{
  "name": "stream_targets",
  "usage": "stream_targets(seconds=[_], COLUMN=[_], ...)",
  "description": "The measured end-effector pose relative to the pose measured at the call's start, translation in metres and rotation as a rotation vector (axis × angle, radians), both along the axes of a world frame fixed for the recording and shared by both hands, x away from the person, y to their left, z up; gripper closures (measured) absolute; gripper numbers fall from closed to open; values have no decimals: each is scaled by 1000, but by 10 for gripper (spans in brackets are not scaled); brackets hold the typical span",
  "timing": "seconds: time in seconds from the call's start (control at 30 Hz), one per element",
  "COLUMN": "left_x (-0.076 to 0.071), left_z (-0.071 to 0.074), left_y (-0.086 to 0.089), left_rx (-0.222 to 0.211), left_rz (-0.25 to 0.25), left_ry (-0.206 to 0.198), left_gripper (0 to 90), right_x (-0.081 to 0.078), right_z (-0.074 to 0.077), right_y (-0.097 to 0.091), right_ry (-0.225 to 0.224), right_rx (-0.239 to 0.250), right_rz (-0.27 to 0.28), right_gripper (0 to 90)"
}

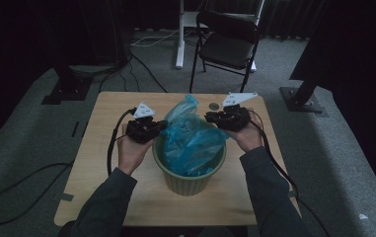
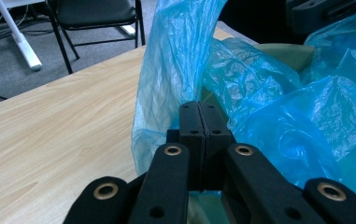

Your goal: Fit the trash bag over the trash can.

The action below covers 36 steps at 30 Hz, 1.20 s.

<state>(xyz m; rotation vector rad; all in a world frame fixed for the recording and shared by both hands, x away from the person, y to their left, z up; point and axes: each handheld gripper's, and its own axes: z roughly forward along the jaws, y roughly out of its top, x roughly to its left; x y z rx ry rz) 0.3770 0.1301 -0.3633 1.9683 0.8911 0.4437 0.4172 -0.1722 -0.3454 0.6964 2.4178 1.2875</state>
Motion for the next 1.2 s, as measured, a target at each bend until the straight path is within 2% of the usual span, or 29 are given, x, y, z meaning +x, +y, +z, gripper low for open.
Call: stream_targets(seconds=[0.2,0.3,0.43,0.5,0.6,0.77,0.93,1.2], left_x=[1,1,1,1,1,0,-1,-3], left_z=[0,0,0,0,-1,-1,-1,0], left_y=[-1,-3,-3,-3,-3,-2,1,13], left_rx=[5,6,7,8,11,14,16,7], left_rz=[-2,-2,-3,-3,-5,-5,5,36], left_ry=[-1,1,1,2,1,-2,-8,-14], left_gripper=[893,892,893,893,892,893,893,893], right_x=[14,20,28,30,34,35,36,33], right_z=[-1,-1,-3,-5,-7,-6,-3,5], right_y=[11,17,23,26,30,32,27,14], right_ry=[34,57,93,107,118,132,127,95], right_rx=[-20,-22,-4,-16,-33,-21,-40,-87], right_rz=[-4,-1,12,16,22,23,-29,-117], right_gripper=[752,695,677,662,697,897,900,900])
